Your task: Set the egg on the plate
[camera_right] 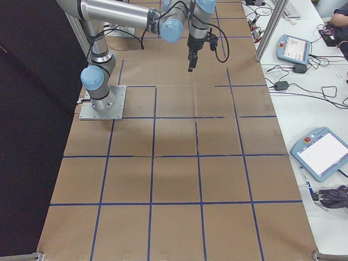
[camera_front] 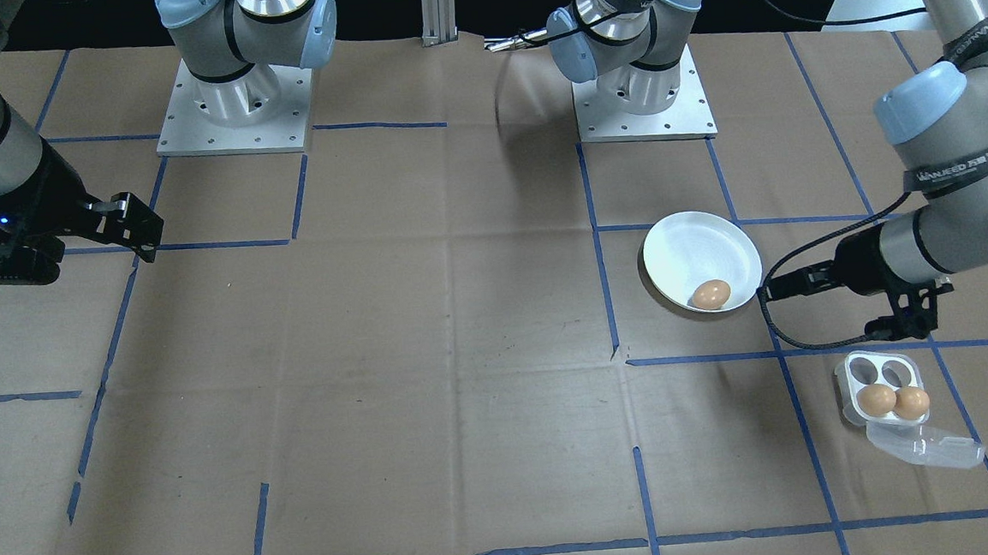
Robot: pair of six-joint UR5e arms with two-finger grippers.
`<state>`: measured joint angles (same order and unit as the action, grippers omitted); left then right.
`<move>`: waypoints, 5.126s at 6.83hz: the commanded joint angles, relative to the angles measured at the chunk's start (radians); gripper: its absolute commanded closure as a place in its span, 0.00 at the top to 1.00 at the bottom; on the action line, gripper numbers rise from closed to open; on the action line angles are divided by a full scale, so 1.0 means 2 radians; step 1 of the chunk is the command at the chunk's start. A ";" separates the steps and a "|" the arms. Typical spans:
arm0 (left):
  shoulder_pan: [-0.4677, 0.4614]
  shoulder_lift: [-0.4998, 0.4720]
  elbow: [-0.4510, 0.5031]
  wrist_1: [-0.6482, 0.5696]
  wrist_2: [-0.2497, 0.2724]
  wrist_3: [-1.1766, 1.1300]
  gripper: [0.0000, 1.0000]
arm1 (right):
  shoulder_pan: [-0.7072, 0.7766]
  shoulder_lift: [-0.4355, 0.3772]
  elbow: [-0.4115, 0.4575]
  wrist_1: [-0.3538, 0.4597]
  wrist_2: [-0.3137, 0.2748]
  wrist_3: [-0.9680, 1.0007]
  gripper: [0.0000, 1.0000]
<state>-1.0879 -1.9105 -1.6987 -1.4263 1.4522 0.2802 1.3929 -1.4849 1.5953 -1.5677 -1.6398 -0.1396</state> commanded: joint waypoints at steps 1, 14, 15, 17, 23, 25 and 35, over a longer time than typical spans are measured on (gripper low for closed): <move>0.004 -0.026 0.047 0.058 0.001 -0.007 0.99 | 0.000 0.000 0.000 0.000 0.000 0.000 1.00; 0.019 -0.105 0.059 0.211 0.035 -0.464 0.97 | 0.000 0.000 0.000 0.000 0.000 0.000 1.00; 0.019 -0.107 0.059 0.211 0.035 -0.487 0.96 | 0.000 0.000 0.000 0.000 0.000 0.000 1.00; 0.019 -0.112 0.060 0.211 0.034 -0.497 0.94 | 0.000 0.000 0.000 0.000 0.000 0.000 1.00; 0.019 -0.117 0.061 0.208 0.033 -0.523 0.89 | 0.000 0.000 0.000 0.000 0.000 0.000 1.00; 0.019 -0.120 0.062 0.208 0.033 -0.524 0.85 | 0.000 0.000 0.000 0.000 0.000 0.000 1.00; 0.019 -0.029 0.051 0.111 0.029 -0.531 0.10 | 0.000 0.000 0.000 0.000 0.000 0.000 1.00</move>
<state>-1.0496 -2.0155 -1.5541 -1.1372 1.5136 -0.7719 1.3929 -1.4850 1.5953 -1.5677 -1.6398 -0.1396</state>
